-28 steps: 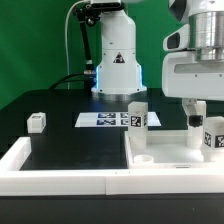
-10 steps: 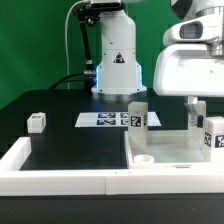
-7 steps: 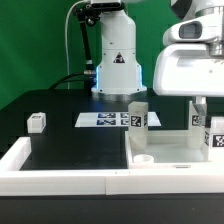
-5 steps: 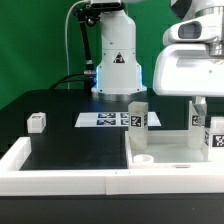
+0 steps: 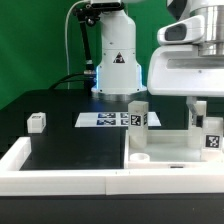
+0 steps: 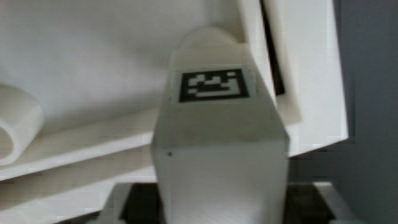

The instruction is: Assemble square table

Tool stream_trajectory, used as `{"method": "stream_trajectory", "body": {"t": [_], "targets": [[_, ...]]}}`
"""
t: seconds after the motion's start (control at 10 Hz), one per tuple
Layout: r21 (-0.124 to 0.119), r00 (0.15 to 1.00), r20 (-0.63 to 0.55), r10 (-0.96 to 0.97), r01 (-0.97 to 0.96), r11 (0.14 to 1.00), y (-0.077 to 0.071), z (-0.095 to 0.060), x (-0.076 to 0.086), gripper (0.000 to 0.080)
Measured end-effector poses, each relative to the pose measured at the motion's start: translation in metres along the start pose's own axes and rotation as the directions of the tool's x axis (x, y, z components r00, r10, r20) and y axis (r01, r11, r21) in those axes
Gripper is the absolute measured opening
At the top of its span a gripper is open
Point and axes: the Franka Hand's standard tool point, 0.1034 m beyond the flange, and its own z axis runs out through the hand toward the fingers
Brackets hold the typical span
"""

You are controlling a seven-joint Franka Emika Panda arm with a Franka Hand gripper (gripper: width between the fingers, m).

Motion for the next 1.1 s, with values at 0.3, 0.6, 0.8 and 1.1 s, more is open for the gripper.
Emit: {"method": "stream_trajectory", "body": {"t": [0.3, 0.6, 0.8, 1.1], "targets": [[-0.009, 0.974, -0.022, 0.225, -0.226, 0.974, 0.006, -0.001, 0.000, 0.0299], [-0.033, 0.913, -0.049, 0.405, -0.407, 0.913, 0.019, -0.001, 0.000, 0.0311], [-0.050, 0.878, -0.060, 0.475, -0.478, 0.877, 0.025, -0.001, 0.001, 0.0320], [-0.063, 0.827, -0.074, 0.558, -0.562, 0.825, 0.036, -0.001, 0.001, 0.0321]]}}
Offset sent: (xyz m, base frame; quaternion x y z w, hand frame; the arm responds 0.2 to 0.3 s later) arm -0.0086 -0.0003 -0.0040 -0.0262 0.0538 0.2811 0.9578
